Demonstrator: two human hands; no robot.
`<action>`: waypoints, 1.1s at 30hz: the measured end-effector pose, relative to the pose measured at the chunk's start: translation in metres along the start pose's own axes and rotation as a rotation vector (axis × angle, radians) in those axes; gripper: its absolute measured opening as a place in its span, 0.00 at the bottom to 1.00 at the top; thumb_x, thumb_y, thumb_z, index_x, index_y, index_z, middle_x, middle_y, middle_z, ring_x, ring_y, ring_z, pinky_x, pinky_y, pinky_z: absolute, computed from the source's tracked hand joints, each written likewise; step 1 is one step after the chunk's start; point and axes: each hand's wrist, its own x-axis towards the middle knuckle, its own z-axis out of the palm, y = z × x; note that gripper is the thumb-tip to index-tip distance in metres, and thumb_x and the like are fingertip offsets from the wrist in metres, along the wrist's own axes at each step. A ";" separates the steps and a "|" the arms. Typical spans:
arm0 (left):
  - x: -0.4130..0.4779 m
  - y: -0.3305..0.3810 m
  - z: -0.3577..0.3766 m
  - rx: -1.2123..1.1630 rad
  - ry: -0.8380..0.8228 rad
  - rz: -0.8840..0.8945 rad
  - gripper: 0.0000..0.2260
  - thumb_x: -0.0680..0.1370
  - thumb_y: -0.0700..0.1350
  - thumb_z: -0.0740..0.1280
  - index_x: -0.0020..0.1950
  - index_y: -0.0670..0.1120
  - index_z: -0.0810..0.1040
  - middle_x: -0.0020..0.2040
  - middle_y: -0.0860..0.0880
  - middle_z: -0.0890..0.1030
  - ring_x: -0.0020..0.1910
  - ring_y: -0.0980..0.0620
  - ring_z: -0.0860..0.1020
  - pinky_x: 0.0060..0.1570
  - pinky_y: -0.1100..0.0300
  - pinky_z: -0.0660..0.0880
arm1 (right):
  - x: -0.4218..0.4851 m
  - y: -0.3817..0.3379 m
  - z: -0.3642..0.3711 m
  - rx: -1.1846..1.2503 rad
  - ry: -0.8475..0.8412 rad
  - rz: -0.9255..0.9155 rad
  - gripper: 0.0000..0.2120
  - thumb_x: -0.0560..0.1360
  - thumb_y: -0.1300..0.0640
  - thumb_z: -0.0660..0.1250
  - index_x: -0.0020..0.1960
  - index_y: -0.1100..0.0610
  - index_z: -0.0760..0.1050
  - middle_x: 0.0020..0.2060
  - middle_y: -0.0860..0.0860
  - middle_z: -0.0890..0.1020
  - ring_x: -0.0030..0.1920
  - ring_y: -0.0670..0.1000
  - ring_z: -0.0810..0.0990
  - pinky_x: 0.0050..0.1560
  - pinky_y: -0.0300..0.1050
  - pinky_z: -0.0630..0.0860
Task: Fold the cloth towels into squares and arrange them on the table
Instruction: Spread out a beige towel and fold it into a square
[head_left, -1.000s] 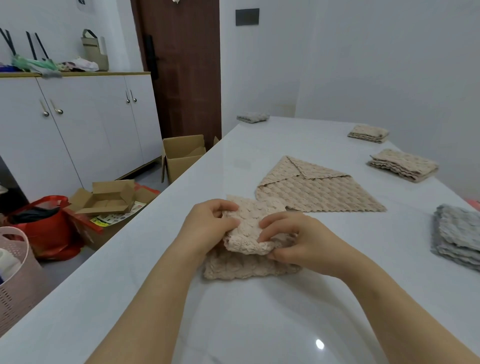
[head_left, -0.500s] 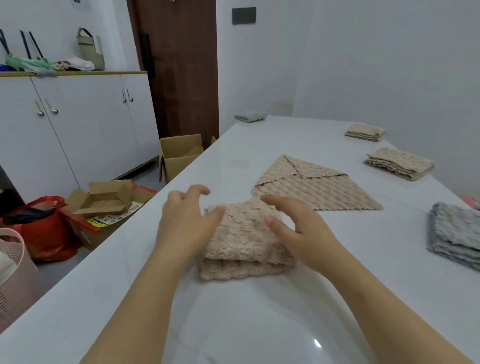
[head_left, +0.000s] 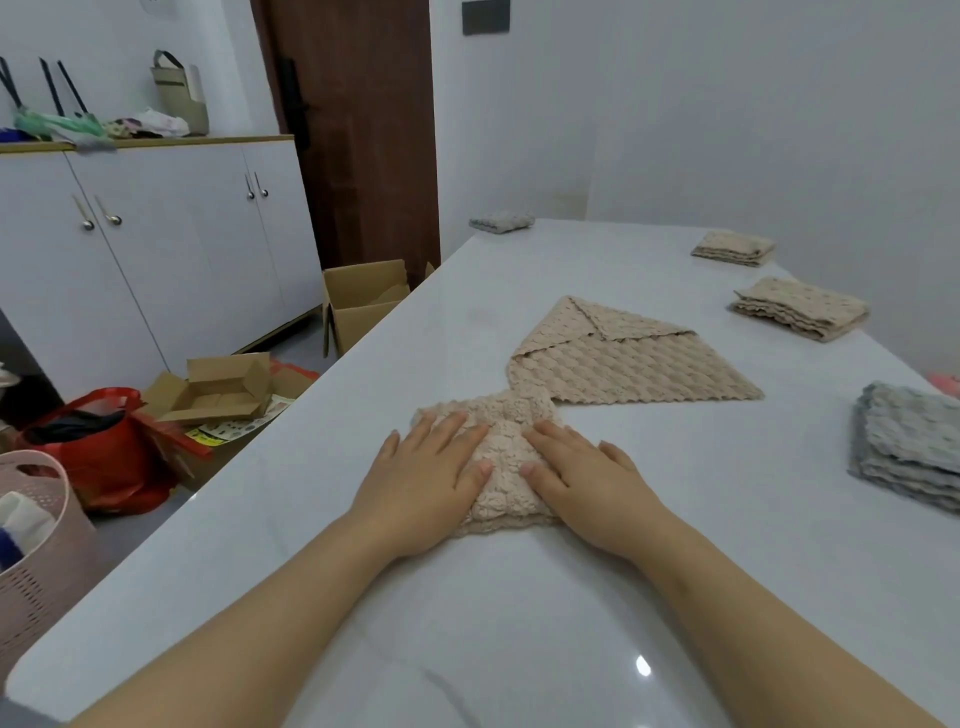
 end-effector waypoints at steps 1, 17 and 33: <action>-0.001 -0.001 0.002 -0.019 0.033 -0.003 0.22 0.81 0.57 0.45 0.75 0.59 0.49 0.78 0.56 0.47 0.76 0.54 0.44 0.74 0.50 0.43 | -0.001 0.000 0.000 0.022 0.016 -0.004 0.24 0.80 0.44 0.48 0.75 0.46 0.53 0.76 0.42 0.53 0.75 0.44 0.49 0.74 0.48 0.43; -0.006 0.000 -0.020 -0.173 0.073 -0.553 0.25 0.68 0.70 0.62 0.50 0.49 0.73 0.49 0.51 0.79 0.54 0.47 0.74 0.48 0.54 0.68 | 0.001 -0.003 -0.006 0.273 0.184 0.338 0.27 0.73 0.41 0.63 0.68 0.52 0.66 0.56 0.50 0.79 0.61 0.54 0.72 0.60 0.49 0.63; -0.048 -0.030 -0.087 -1.164 0.116 -0.827 0.12 0.76 0.47 0.67 0.58 0.46 0.72 0.55 0.44 0.77 0.46 0.48 0.78 0.35 0.61 0.73 | -0.014 -0.098 -0.039 1.125 -0.153 0.597 0.05 0.75 0.57 0.66 0.47 0.54 0.70 0.47 0.55 0.80 0.43 0.53 0.79 0.35 0.43 0.75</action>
